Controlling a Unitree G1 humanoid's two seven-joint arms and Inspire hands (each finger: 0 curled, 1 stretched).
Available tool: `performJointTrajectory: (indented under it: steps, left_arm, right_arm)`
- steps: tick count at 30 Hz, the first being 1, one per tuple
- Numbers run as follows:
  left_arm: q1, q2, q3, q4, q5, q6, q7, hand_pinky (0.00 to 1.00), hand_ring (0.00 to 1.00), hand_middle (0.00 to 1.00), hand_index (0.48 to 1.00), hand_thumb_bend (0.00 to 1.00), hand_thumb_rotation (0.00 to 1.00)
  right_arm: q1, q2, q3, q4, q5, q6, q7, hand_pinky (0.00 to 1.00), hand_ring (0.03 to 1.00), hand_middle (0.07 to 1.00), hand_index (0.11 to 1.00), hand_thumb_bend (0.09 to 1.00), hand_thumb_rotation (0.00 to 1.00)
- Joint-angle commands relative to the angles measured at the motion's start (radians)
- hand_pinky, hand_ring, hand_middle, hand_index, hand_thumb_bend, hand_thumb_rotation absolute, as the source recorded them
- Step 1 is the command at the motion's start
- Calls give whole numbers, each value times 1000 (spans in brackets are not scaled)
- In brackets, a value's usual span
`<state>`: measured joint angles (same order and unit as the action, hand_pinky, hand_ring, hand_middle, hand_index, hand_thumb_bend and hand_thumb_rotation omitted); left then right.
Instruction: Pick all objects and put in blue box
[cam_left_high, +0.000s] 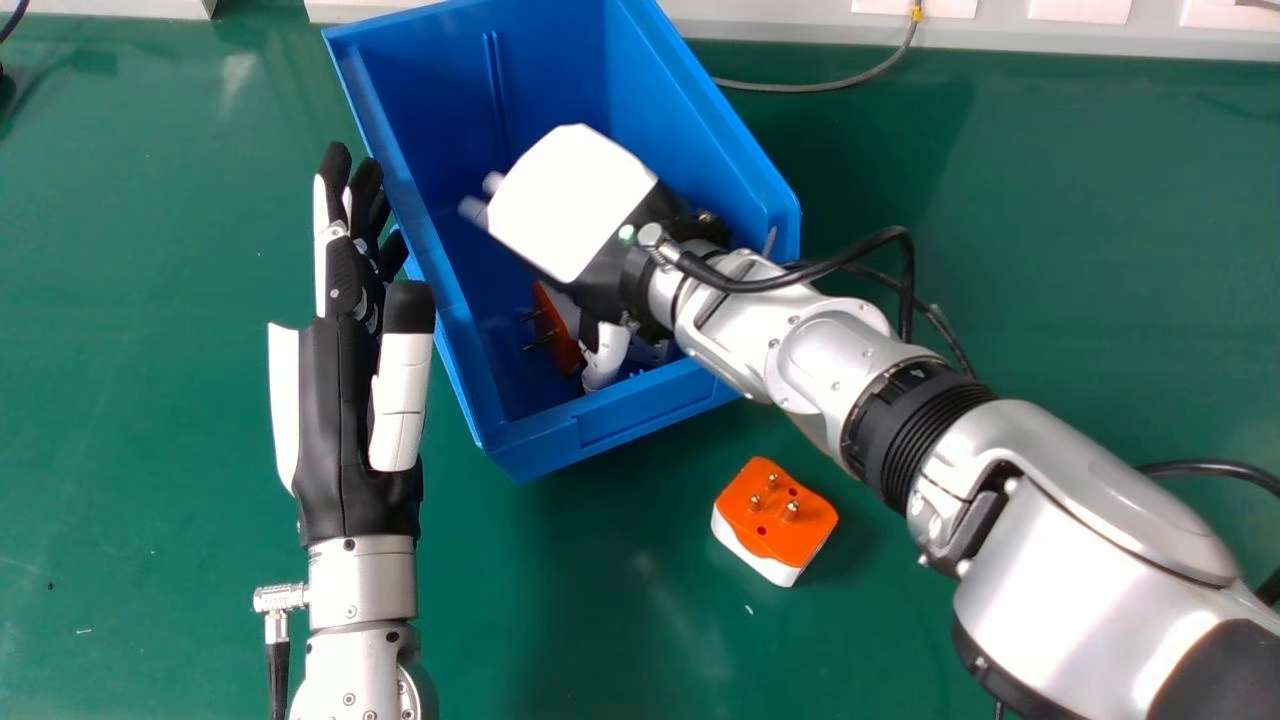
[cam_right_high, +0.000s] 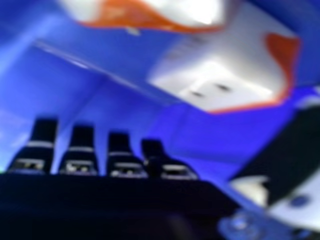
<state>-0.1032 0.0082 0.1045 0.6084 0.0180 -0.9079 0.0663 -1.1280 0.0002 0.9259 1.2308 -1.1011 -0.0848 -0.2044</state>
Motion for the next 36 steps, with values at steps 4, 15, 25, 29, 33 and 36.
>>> performJointTrajectory:
  steps: [4,15,25,29,33,36]
  left_arm:
    - [-18,-1,-4,11,2,-28,-4,938,972,975,979,911,940]
    - [-7,-3,-7,-2,-6,-25,-11,941,974,974,980,923,932]
    - [3,-3,-9,-10,-12,-27,-21,946,971,974,980,928,933]
    - [10,-1,-10,-20,-18,-24,-29,945,972,975,981,929,933]
    - [19,-2,-11,-29,-19,-21,-34,944,973,975,982,930,932]
    - [23,-2,-11,-31,-23,-23,-39,944,972,975,981,931,930]
  right_arm:
    - [-29,1,-11,-21,11,43,0,989,993,995,995,997,669]
    - [14,-60,-107,-209,67,147,49,1000,1000,1000,1000,1000,666]
    - [349,-273,-256,-865,78,192,52,1000,1000,1000,1000,1000,625]
    - [516,-303,-334,-1044,102,152,-67,1000,1000,1000,1000,1000,596]
    - [702,-295,-412,-1167,142,74,-270,1000,1000,1000,1000,1000,571]
    - [822,-288,-451,-1213,159,22,-387,989,1000,1000,1000,1000,569]
